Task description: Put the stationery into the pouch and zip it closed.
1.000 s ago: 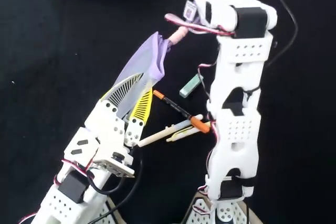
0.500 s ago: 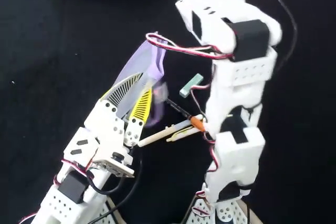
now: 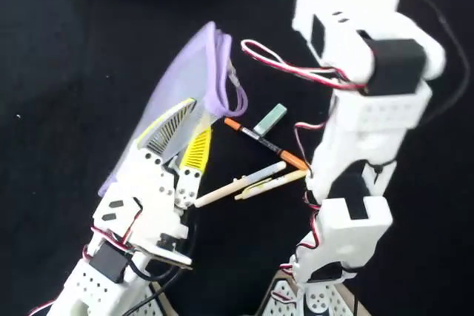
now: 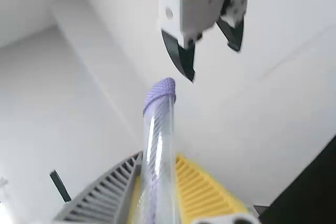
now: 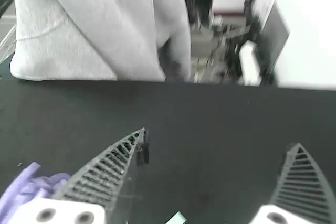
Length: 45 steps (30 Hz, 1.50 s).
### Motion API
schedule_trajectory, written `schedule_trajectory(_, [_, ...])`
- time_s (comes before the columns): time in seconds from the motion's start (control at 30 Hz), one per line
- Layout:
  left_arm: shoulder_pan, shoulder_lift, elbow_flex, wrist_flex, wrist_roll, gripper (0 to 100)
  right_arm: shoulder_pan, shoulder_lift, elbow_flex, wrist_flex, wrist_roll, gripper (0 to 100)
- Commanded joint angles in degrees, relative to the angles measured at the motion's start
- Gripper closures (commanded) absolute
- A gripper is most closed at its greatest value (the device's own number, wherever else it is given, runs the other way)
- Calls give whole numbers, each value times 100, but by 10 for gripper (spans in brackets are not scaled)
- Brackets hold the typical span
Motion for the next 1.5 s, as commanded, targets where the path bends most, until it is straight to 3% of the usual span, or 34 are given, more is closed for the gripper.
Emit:
schedule_trajectory(0.0, [-40, -79, 127, -448, -123, 970, -132, -295, 409, 167, -457, 613])
schedule_trajectory(0.33, [-31, -79, 145, -651, -123, 970, -1582, -875, 242, 176, -580, 614])
schedule_trajectory(0.63, [-31, -79, 145, -642, -123, 970, -2804, -1956, 1455, 141, -571, 614])
schedule_trajectory(0.9, [-40, -79, 145, -651, -123, 970, -3103, -2246, 2097, 141, -563, 628])
schedule_trajectory(1.13, [-40, -79, 145, -642, -123, 970, -3218, -2273, 2141, 141, -571, 800])
schedule_trajectory(1.47, [-22, -88, 145, -879, -123, 970, -2848, -2308, 3073, 62, -580, 801])
